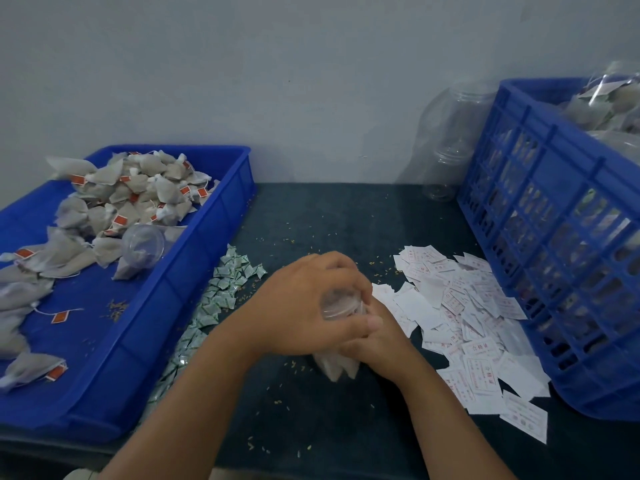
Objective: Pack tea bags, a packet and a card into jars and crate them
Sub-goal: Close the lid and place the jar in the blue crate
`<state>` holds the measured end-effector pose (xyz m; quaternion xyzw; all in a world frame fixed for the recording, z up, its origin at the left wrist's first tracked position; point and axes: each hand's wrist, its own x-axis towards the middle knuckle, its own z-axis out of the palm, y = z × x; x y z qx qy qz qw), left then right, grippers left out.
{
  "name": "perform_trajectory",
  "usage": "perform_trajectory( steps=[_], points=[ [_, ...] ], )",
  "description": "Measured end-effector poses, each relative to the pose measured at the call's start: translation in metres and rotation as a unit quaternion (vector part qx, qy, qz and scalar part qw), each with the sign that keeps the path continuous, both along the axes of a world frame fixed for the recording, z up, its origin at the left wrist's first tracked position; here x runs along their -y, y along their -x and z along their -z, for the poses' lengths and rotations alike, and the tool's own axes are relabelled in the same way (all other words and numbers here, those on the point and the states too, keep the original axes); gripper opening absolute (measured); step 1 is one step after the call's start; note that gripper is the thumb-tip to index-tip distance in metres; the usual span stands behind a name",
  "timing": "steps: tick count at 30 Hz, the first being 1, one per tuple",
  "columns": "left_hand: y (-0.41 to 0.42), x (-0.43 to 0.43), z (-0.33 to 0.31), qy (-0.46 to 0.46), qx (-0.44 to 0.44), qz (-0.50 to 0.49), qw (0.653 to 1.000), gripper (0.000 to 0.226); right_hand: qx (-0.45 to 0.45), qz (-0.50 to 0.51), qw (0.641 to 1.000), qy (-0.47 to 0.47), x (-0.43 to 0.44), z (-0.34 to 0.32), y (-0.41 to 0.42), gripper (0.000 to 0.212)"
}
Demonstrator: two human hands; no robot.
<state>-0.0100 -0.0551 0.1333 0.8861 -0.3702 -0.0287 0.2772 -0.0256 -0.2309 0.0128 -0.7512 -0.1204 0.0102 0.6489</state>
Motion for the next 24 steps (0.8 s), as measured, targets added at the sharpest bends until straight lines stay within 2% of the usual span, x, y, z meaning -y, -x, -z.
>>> perform_trajectory(
  steps=[5,7,9,11,13,15,17,18,20,21,22,24],
  points=[
    [-0.003,-0.010,-0.003,0.090,-0.074,0.052,0.992,0.015,0.015,-0.045,0.998,-0.041,0.000,-0.005,0.001,0.051],
    [0.001,-0.010,-0.005,0.027,-0.023,0.011,0.999,0.033,0.016,-0.013,0.999,-0.029,-0.006,-0.003,0.004,0.057],
    [0.011,-0.005,-0.005,-0.062,-0.005,-0.085,0.994,0.059,0.027,0.019,0.999,-0.004,-0.013,-0.002,0.006,0.062],
    [0.023,0.009,-0.001,-0.127,-0.008,-0.176,0.976,0.061,0.072,0.044,0.994,0.067,-0.018,-0.003,0.006,0.065],
    [0.028,0.021,0.002,-0.132,0.060,-0.192,0.971,0.056,0.082,0.029,0.993,0.081,-0.017,-0.004,0.005,0.062],
    [0.024,0.019,0.002,-0.043,0.098,-0.136,0.985,0.037,0.045,0.007,0.998,0.048,-0.012,-0.006,0.005,0.051],
    [0.015,0.007,0.000,0.029,0.070,-0.040,0.996,0.019,0.024,-0.035,0.999,-0.010,-0.006,-0.007,0.007,0.053],
    [0.011,0.000,-0.002,0.053,0.034,0.012,0.998,0.017,0.022,-0.056,0.998,-0.034,-0.004,-0.009,0.009,0.056],
    [0.007,-0.010,-0.006,0.083,-0.021,0.081,0.993,0.027,0.020,-0.080,0.995,-0.053,-0.005,-0.008,0.011,0.061],
    [0.006,-0.011,-0.007,0.076,-0.023,0.081,0.994,0.035,0.009,-0.077,0.995,-0.062,-0.006,-0.007,0.009,0.067],
    [0.006,-0.011,-0.008,0.055,-0.009,0.054,0.997,0.045,-0.004,-0.065,0.995,-0.071,-0.008,-0.006,0.008,0.073],
    [0.008,-0.012,-0.006,0.013,0.002,-0.052,0.999,0.061,0.004,-0.019,0.997,-0.076,-0.010,-0.004,0.006,0.066]
  ],
)
